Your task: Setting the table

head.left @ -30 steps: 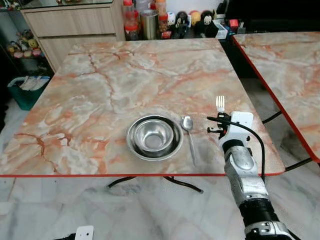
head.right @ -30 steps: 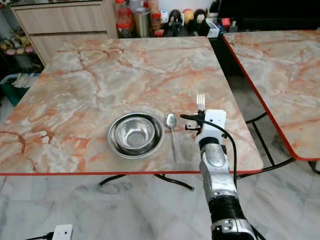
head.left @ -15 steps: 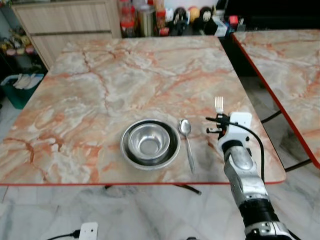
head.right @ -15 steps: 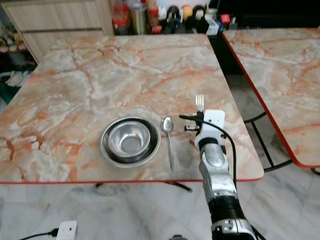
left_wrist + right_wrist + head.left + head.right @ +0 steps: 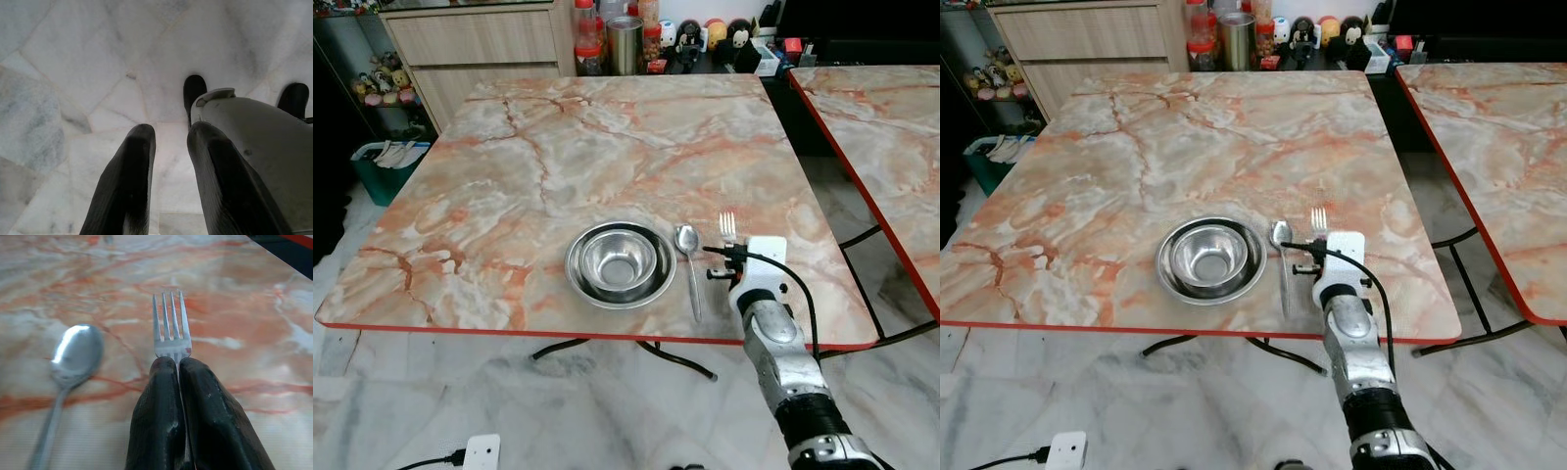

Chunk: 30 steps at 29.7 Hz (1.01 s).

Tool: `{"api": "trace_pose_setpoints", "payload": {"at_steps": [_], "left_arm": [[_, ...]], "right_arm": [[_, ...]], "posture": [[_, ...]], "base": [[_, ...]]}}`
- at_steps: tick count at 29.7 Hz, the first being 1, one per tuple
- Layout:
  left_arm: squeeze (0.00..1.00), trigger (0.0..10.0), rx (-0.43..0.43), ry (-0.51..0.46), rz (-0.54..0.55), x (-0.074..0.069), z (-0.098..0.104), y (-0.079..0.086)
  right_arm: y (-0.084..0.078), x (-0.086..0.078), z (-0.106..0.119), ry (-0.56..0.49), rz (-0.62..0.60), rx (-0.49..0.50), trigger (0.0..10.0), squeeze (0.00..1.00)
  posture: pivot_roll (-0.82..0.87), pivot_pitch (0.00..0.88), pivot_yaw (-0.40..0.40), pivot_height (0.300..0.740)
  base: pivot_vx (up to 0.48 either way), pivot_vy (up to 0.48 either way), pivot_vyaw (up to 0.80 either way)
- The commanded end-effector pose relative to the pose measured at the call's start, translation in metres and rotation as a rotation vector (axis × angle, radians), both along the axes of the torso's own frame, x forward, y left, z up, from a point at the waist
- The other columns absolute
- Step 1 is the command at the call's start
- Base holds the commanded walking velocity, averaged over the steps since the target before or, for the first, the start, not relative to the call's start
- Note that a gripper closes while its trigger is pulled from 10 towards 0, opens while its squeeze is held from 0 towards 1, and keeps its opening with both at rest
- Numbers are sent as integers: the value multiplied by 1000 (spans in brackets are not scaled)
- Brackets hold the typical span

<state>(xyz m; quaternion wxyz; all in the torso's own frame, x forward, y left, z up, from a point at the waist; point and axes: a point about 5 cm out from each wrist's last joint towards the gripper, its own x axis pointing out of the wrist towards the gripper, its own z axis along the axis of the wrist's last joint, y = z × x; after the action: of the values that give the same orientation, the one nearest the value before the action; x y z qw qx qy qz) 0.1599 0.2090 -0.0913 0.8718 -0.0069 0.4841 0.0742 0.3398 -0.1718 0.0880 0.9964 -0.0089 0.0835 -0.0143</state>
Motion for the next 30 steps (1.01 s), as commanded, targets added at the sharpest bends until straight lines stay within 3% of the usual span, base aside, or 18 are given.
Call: {"api": "trace_pose_setpoints", "payload": {"at_steps": [1,8,12,19,21,26,30], "left_arm": [[0,10000,2,24,-11,-4,-2,-4],[0,10000,2,18,-16,0,-2,-9],[0,10000,6,13,-9,0,0,0],[0,10000,30,35,16,-20,0,32],[0,10000,32,41,20,-24,-1,35],[0,10000,30,43,20,-25,-1,36],[0,10000,16,55,12,-25,-4,23]], "right_arm": [[-1,4,5,-20,1,-1,10000,0],[-4,9,5,-15,9,-5,10000,0],[-1,10,3,-9,17,2,10000,0],[3,12,2,-10,38,17,10000,0],[3,13,3,-14,41,17,10000,0],[3,14,2,-15,42,16,10000,0],[4,14,2,-13,38,16,10000,0]], "posture": [[-64,134,35,740],[-64,135,36,740],[-62,135,36,740],[-58,137,33,740],[-58,137,33,740],[-57,139,32,740],[-57,139,32,740]], "base": [[0,0,0],[0,0,0],[0,0,0],[0,0,0],[0,0,0],[0,0,0],[0,0,0]]}}
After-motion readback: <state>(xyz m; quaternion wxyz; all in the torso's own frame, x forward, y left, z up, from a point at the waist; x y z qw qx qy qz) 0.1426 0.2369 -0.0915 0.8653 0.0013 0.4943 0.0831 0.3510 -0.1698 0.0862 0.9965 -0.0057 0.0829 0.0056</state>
